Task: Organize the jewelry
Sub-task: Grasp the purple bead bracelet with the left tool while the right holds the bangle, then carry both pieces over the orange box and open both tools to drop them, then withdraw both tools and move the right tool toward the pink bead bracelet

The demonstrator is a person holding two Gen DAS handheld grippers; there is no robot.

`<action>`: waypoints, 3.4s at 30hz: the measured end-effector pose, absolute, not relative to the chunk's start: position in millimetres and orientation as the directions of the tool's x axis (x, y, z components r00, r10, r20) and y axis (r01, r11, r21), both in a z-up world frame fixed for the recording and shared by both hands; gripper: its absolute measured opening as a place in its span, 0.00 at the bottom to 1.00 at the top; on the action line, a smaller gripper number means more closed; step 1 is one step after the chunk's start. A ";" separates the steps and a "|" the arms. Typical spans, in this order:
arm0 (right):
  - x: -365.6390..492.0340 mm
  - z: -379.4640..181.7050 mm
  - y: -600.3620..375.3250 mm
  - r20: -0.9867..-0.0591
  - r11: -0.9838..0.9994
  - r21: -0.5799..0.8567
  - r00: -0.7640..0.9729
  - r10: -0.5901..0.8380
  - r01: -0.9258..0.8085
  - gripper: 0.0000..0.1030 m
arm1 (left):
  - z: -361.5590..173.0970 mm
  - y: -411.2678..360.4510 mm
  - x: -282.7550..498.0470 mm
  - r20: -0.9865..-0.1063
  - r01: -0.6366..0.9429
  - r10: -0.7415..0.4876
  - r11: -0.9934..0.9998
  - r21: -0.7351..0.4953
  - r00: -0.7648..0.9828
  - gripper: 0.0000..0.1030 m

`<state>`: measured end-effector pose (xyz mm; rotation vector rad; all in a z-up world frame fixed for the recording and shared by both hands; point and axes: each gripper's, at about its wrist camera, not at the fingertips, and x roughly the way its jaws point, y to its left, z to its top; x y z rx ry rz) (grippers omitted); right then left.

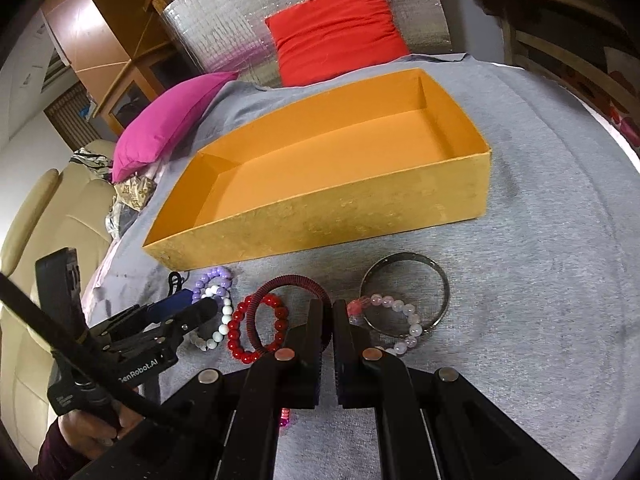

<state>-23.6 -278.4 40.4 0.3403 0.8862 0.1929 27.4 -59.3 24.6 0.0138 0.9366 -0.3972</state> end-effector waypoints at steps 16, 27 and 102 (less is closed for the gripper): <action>-17.3 36.8 -263.6 -0.731 0.935 0.352 0.612 0.302 -0.040 0.05 | 27.5 -41.8 16.2 -0.776 0.342 -0.352 0.921 -0.187 0.524 0.09; -16.7 44.3 -252.1 -0.706 0.936 0.343 0.635 0.314 -0.081 0.05 | 61.1 -26.5 -9.8 -0.707 0.387 -0.392 0.904 -0.179 0.589 0.09; -69.0 66.8 -280.5 -0.656 0.928 0.373 0.705 0.270 -0.008 0.22 | 72.2 -7.5 -62.1 -0.734 0.303 -0.261 0.950 -0.079 0.627 0.53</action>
